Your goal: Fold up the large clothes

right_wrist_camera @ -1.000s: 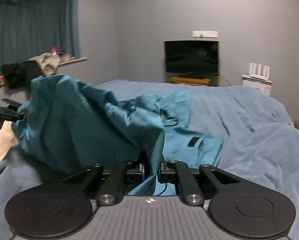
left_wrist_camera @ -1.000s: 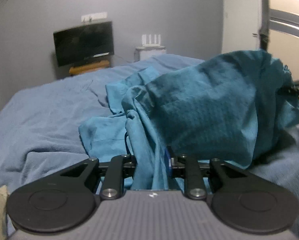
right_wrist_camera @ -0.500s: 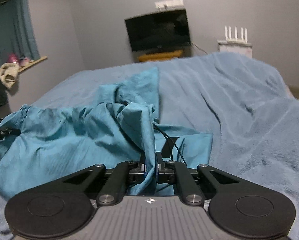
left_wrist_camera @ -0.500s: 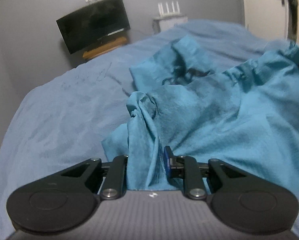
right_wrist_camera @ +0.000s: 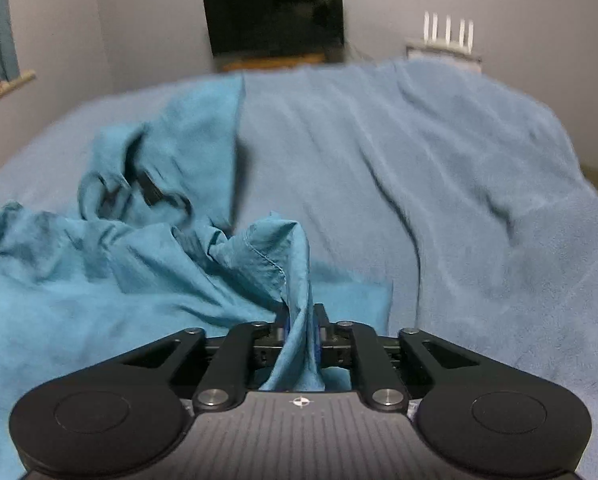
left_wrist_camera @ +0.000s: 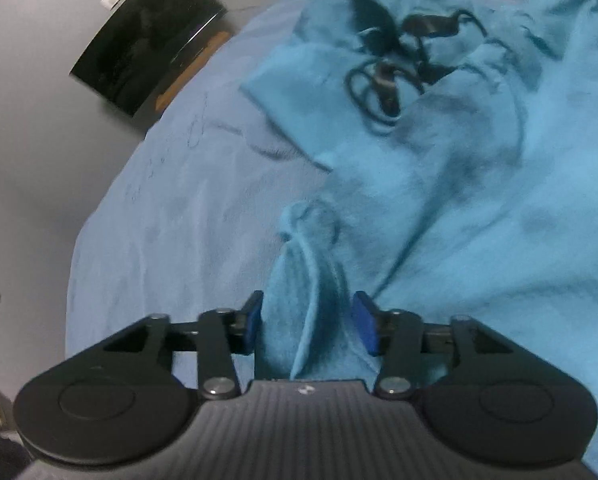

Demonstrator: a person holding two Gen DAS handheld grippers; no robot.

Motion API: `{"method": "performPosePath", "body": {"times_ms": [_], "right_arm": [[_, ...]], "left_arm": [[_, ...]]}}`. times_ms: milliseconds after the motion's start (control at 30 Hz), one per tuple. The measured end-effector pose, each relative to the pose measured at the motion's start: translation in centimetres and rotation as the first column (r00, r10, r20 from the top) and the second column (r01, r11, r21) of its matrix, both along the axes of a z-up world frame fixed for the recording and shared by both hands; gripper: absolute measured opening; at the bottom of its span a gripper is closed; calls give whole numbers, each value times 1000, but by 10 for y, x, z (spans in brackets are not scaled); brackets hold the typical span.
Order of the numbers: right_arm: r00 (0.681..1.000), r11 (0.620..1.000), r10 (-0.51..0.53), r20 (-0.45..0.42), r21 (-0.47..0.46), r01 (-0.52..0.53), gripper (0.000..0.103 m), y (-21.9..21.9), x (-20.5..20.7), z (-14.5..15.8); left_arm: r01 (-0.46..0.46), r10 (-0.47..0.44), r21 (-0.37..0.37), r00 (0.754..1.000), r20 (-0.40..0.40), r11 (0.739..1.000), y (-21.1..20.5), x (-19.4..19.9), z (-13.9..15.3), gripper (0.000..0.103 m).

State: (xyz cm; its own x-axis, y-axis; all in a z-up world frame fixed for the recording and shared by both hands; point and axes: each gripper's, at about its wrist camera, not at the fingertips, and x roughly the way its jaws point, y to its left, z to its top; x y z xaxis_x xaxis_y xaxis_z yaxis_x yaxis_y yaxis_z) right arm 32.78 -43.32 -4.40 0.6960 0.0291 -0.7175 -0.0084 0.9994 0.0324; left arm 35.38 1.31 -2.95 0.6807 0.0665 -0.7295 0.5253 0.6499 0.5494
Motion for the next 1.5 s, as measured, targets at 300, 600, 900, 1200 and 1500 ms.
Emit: {"method": "performPosePath", "body": {"times_ms": [300, 600, 900, 1200, 1500], "right_arm": [[998, 997, -26, 55, 78, 22, 63, -23, -66, 13], [1000, 979, -14, 12, 204, 11, 49, -25, -156, 24], [980, 978, -189, -62, 76, 193, 35, -30, -167, 13], [973, 989, -149, 176, 38, 145, 44, 6, -233, 69], [979, 976, 169, 113, 118, -183, 42, 101, -219, 39]], "left_arm": [[-254, 225, -452, 967, -117, 855, 108, -86, 44, 76], [-350, 168, -647, 930, -326, 677, 135, -158, 17, 28], [-369, 270, -521, 928, -259, 770, 122, -153, 7, 32], [-160, 202, -541, 979, 19, 826, 73, -211, 75, 64], [-107, 11, -550, 985, -174, 828, -32, -204, 10, 73]]}}
